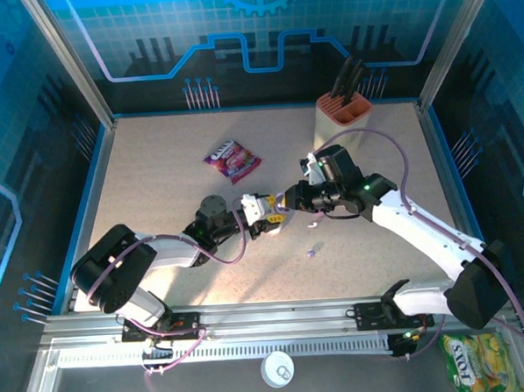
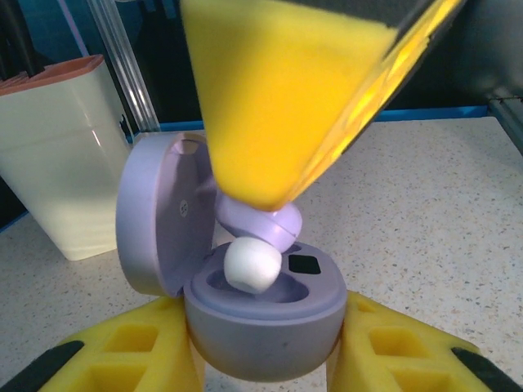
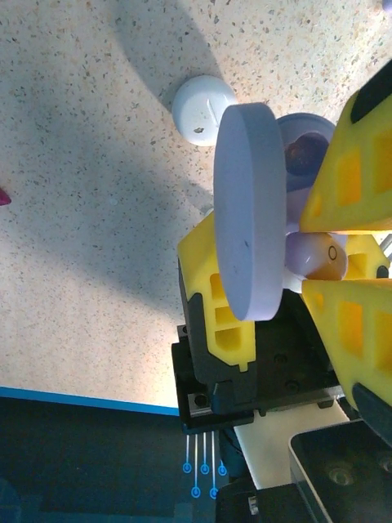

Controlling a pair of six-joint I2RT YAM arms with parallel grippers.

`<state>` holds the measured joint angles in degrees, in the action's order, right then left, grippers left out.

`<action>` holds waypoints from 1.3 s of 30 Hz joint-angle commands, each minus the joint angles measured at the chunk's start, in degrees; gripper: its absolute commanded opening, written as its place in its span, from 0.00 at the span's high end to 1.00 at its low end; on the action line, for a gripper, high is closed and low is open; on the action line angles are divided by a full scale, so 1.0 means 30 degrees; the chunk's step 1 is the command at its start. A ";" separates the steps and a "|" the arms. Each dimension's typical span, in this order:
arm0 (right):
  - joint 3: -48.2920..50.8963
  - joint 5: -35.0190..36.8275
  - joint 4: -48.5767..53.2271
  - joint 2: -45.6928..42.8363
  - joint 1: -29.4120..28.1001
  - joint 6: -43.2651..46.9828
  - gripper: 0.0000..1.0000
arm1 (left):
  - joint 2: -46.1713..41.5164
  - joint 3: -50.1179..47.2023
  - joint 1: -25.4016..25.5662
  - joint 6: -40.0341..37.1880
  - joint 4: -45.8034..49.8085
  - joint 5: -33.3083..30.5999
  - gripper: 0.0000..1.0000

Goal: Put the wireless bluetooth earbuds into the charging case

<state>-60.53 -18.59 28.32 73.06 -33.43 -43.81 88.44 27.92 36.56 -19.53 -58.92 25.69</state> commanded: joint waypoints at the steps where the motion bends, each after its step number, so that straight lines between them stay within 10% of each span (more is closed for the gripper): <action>1: -0.0674 -0.0421 0.1285 0.0407 -0.0282 0.0750 0.83 | -0.0174 0.0553 0.0165 -0.0732 -0.0146 0.0064 0.64; 19: -0.1376 -0.0507 0.1973 0.1515 -0.0319 0.1391 0.82 | -0.0379 0.0630 0.0194 -0.1549 0.0639 0.0265 0.63; 39: -0.0065 -0.0337 0.1249 -0.1743 -0.0330 0.1801 0.55 | 0.0758 -0.0063 -0.0310 0.1215 -0.2579 -0.0022 0.63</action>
<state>-62.92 -19.35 32.21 72.42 -33.80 -39.51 89.19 28.45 36.36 -19.99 -60.49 25.69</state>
